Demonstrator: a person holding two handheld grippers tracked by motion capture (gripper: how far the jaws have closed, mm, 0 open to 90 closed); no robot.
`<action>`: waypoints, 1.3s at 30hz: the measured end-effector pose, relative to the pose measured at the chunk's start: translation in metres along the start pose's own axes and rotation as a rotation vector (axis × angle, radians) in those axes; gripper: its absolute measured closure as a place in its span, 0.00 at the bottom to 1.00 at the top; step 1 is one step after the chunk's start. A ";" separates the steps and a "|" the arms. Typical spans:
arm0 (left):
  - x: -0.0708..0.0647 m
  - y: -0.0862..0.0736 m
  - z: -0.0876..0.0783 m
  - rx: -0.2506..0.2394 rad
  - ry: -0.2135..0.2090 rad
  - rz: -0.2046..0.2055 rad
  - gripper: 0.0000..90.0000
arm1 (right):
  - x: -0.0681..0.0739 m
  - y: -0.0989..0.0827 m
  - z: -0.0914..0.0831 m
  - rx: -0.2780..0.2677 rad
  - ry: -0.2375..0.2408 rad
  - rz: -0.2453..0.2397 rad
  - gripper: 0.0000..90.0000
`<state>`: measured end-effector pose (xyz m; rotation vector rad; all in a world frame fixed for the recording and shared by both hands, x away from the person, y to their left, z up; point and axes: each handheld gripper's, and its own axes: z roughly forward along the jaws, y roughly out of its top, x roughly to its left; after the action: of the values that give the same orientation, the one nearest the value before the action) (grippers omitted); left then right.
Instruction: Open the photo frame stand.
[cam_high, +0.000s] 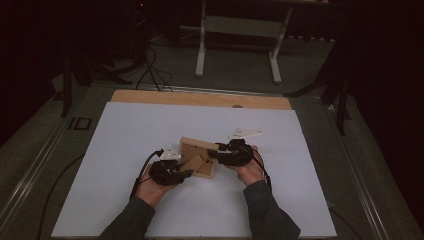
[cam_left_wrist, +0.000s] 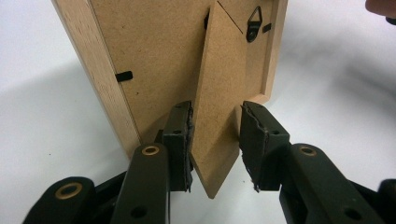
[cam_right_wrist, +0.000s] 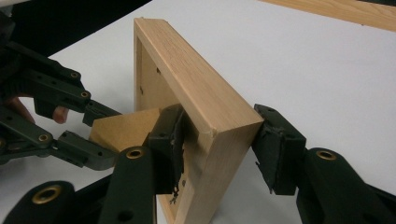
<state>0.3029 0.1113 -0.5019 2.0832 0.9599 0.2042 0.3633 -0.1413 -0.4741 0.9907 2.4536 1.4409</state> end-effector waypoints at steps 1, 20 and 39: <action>-0.001 0.000 0.000 0.000 0.010 0.002 0.72 | 0.001 0.000 0.000 0.000 -0.003 -0.001 0.61; 0.000 0.006 0.006 -0.025 0.092 0.011 0.74 | 0.004 0.007 0.002 -0.016 -0.069 -0.029 0.62; 0.001 0.005 0.012 -0.038 0.159 0.001 0.74 | 0.008 0.013 0.007 -0.011 -0.094 -0.047 0.60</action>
<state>0.3119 0.1024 -0.5061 2.0561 1.0414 0.3903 0.3660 -0.1277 -0.4657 0.9688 2.3835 1.3598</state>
